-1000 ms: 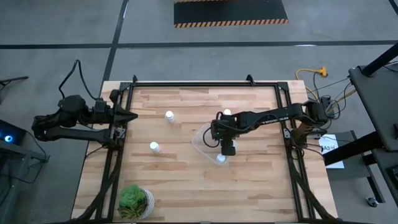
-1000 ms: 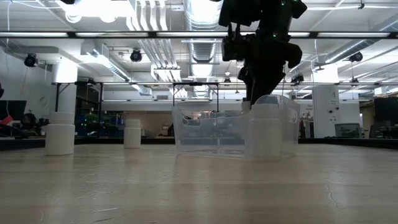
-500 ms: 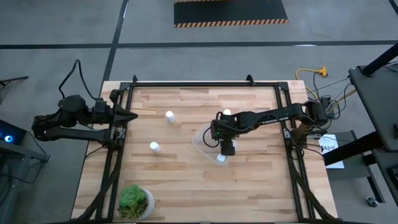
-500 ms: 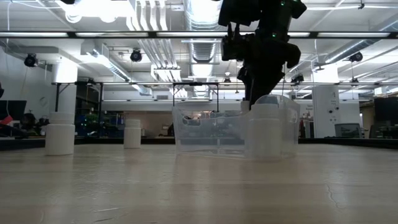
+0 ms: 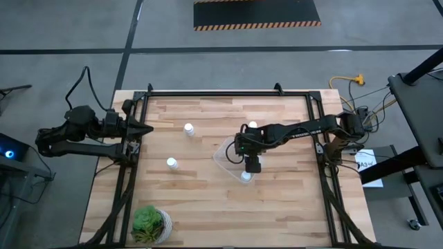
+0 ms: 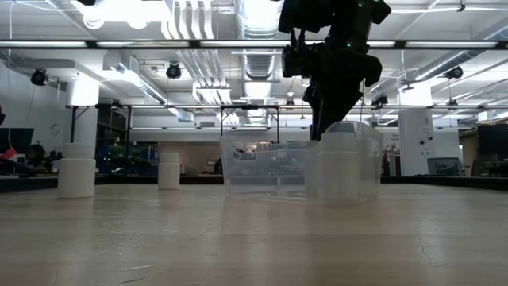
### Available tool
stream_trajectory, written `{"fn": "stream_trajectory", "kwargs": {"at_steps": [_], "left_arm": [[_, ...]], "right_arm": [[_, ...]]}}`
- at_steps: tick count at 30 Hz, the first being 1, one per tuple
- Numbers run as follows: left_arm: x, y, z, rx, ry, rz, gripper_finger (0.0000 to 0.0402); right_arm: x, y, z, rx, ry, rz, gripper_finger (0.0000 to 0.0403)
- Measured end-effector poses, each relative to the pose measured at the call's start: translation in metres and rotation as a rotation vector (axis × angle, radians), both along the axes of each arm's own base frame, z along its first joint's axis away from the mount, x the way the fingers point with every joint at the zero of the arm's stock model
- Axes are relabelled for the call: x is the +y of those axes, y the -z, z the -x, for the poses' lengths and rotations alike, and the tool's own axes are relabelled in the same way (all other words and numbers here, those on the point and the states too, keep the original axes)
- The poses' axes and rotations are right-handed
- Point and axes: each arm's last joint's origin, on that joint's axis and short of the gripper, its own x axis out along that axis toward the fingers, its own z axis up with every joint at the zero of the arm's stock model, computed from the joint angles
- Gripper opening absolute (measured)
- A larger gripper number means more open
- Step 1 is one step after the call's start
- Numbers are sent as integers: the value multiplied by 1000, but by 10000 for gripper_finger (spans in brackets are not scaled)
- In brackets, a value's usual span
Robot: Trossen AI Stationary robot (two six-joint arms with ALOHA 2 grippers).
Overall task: Pick and place pill bottles into a basket
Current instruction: Put the white pill bottle into the transparent bin
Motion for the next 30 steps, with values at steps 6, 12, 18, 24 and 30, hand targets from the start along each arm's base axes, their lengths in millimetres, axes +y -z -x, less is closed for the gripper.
{"fn": "stream_trajectory", "kwargs": {"at_steps": [6, 12, 18, 24, 30], "left_arm": [[0, 0, 0, 0, -1, 0, 0], [0, 0, 0, 0, -1, 0, 0], [0, 0, 0, 0, 0, 0, 0], [0, 0, 0, 0, 0, 0, 0], [0, 0, 0, 0, 0, 0, 0]], "right_arm": [[0, 0, 0, 0, 3, -1, 197], [0, -1, 0, -3, 3, -1, 198], [0, -7, -3, -13, 3, -1, 199], [0, -19, -8, -49, -8, 1, 199], [-6, -33, -13, -81, -13, -22, 217]]}}
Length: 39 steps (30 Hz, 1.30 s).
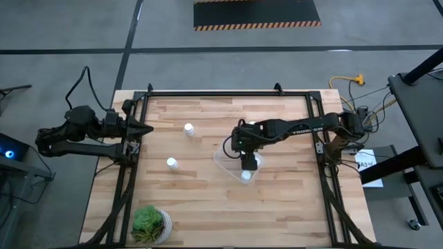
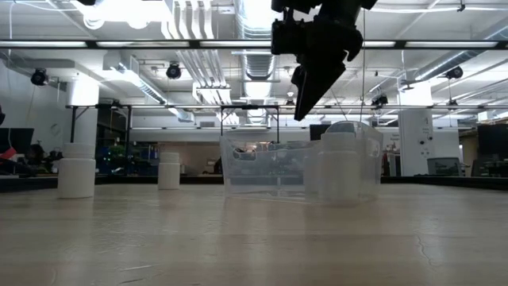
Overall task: Pick and place pill bottles into a basket
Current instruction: Put the white pill bottle into the transparent bin
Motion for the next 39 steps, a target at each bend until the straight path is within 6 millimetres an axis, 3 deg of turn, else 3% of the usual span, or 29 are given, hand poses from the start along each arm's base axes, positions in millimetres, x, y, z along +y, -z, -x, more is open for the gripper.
{"fn": "stream_trajectory", "kwargs": {"at_steps": [15, 27, 39], "left_arm": [[0, 0, 0, 0, 0, 0, 0], [0, 0, 0, 0, 0, 0, 0], [0, 0, 0, 0, 0, 0, 0]], "right_arm": [[-53, -43, 34, -51, 55, 50, 313], [-99, -29, 38, -22, 5, -9, 318], [-145, -18, 59, -26, -45, -25, 301]]}}
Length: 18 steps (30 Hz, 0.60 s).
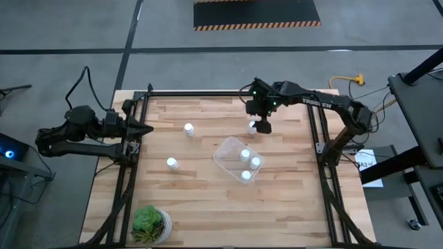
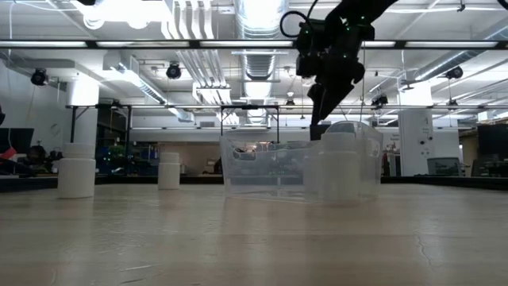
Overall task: Pick and place pill bottles into a basket
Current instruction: Put the white pill bottle into the transparent bin
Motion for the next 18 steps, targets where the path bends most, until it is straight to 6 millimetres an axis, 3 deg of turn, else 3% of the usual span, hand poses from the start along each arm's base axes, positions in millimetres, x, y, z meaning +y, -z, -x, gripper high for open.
{"fn": "stream_trajectory", "kwargs": {"at_steps": [18], "left_arm": [[0, 0, 0, 0, 0, 0, 0]], "right_arm": [[-10, 31, -9, 10, 15, -18, 298]]}}
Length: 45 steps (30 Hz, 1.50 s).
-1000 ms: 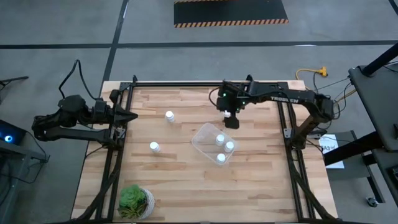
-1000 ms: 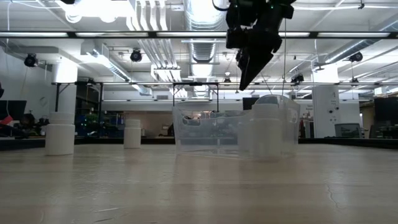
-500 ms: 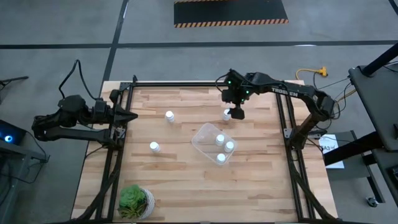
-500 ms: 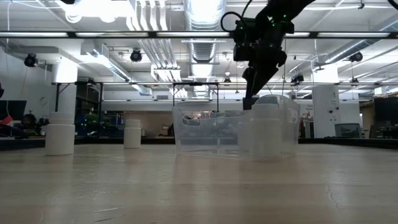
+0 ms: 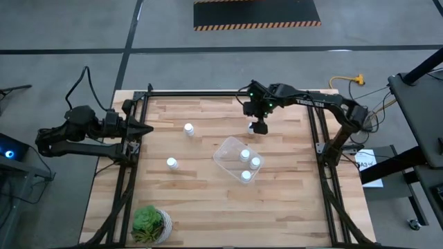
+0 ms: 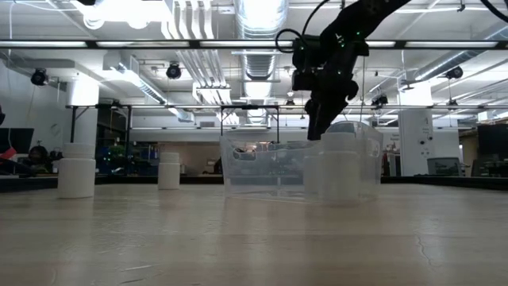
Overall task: Pick and place pill bottles into a basket
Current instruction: Put the white pill bottle into the transparent bin
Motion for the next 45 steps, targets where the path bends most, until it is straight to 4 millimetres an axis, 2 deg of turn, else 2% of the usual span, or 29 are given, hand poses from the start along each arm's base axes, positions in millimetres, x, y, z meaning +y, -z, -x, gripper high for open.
{"fn": "stream_trajectory", "kwargs": {"at_steps": [21, 27, 34, 41, 45], "left_arm": [[0, 0, 0, 0, 0, 0, 0], [0, 0, 0, 0, 0, 0, 0], [0, 0, 0, 0, 0, 0, 0], [0, 0, 0, 0, 0, 0, 0], [0, 0, 0, 0, 0, 0, 0]], "right_arm": [[-5, 33, -8, 97, -21, -36, 288], [-5, 36, -8, 105, -22, -39, 274], [-5, 37, -7, 124, -13, -18, 225], [-6, 37, -7, 138, 19, -1, 146], [-6, 33, -7, 143, 44, -18, 141]]}}
